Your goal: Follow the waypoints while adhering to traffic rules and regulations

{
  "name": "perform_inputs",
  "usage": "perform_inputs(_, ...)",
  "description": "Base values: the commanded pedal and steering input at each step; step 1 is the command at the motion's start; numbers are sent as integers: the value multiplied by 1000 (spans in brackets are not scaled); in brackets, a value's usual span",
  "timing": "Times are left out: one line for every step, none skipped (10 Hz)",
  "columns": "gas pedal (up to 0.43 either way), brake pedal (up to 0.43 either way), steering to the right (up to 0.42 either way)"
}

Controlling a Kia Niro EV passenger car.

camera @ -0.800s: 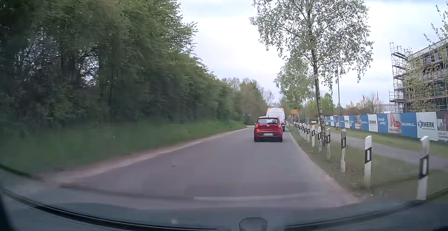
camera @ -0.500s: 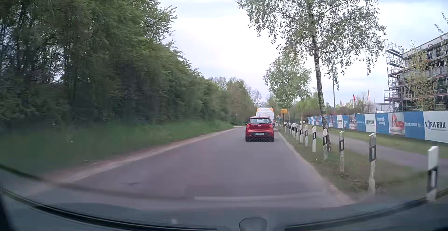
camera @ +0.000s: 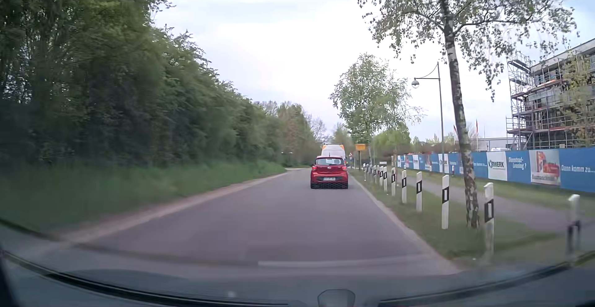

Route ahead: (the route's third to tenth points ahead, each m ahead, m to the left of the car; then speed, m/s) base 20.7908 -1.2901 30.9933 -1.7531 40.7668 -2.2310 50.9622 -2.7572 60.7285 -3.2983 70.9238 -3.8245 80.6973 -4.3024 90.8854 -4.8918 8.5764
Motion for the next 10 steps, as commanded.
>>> perform_inputs(197,0,33)
perform_inputs(197,0,27)
perform_inputs(197,0,23)
perform_inputs(189,0,20)
perform_inputs(189,0,16)
perform_inputs(169,0,15)
perform_inputs(157,0,15)
perform_inputs(150,0,14)
perform_inputs(150,0,14)
perform_inputs(150,0,13)
